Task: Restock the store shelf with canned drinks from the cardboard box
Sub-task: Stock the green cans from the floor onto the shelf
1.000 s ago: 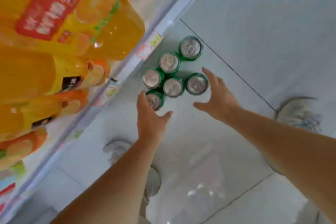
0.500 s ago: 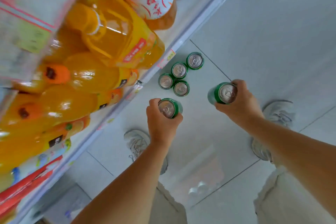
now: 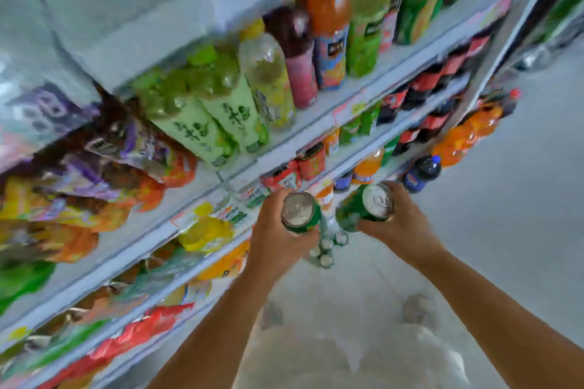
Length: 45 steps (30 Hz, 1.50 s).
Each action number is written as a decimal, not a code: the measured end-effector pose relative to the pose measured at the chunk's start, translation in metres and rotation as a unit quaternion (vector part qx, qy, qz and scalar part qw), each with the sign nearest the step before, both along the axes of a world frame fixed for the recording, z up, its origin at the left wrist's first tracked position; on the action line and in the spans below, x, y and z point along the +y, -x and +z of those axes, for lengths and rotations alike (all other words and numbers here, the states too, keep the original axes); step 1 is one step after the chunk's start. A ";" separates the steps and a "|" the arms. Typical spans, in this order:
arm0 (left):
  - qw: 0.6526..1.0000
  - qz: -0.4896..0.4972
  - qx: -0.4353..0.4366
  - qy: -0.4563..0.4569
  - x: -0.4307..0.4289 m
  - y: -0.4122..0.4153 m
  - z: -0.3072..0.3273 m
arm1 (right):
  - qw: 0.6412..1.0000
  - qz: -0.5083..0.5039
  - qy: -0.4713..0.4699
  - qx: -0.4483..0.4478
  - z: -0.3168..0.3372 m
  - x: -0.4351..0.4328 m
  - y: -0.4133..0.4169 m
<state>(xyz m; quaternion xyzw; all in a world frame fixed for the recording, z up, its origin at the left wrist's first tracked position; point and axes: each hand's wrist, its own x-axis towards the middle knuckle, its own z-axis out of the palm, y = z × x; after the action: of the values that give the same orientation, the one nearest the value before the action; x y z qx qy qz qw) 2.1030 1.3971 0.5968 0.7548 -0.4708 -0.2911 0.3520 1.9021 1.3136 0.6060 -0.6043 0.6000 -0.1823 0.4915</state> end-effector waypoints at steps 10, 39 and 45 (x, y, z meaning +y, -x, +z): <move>0.974 0.063 0.016 0.219 0.016 -0.043 0.213 | 0.959 0.077 0.153 -0.228 0.214 -0.014 -0.064; 0.916 0.202 0.083 0.338 0.086 -0.160 0.265 | 0.904 0.265 0.264 -0.206 0.296 -0.069 -0.316; 0.909 0.217 0.074 0.348 0.084 -0.166 0.262 | 0.906 0.269 0.286 -0.158 0.282 -0.074 -0.319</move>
<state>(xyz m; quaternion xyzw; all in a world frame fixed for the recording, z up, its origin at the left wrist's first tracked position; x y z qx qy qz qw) 2.2691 1.4807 0.8587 0.6447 -0.3393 -0.0804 0.6803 2.2212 1.2400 0.8875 -0.8209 0.2514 -0.3000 0.4159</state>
